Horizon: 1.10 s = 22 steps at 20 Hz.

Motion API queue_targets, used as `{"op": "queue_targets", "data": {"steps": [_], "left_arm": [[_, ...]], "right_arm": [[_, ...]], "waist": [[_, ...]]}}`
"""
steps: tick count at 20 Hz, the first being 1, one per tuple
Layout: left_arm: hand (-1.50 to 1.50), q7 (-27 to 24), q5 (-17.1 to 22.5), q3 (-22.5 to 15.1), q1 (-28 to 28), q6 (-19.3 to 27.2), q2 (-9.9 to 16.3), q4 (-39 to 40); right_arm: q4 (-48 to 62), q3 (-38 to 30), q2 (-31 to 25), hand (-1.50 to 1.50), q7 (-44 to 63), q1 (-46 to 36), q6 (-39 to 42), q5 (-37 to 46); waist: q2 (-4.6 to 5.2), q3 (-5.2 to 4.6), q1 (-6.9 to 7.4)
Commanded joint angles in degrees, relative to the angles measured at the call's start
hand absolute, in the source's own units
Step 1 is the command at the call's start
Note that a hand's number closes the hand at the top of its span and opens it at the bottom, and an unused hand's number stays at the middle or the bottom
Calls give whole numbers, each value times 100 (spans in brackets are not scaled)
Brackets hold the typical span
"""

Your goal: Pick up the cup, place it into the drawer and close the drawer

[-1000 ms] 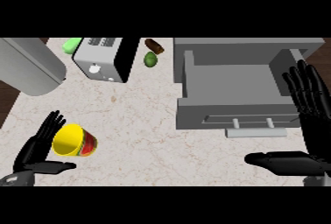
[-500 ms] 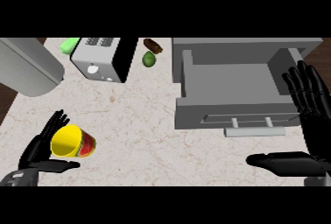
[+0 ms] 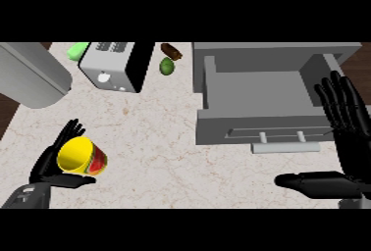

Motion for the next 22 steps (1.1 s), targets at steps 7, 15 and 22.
{"op": "queue_targets", "data": {"steps": [7,15,22], "left_arm": [[-150,-770,127,-145,-17,-1290,-338,-45],[150,-538,306,-319,-91,-1981,-595,-270],[150,-393,751,-180,-217,-2289,-649,-479]], "right_arm": [[211,29,-23,-150,-27,-116,26,82],[208,-100,-29,-150,50,-157,38,-90],[252,-126,-156,-150,-178,99,235,-80]], "waist": [[7,-3,27],[-11,2,42],[-14,1,-8]]}}
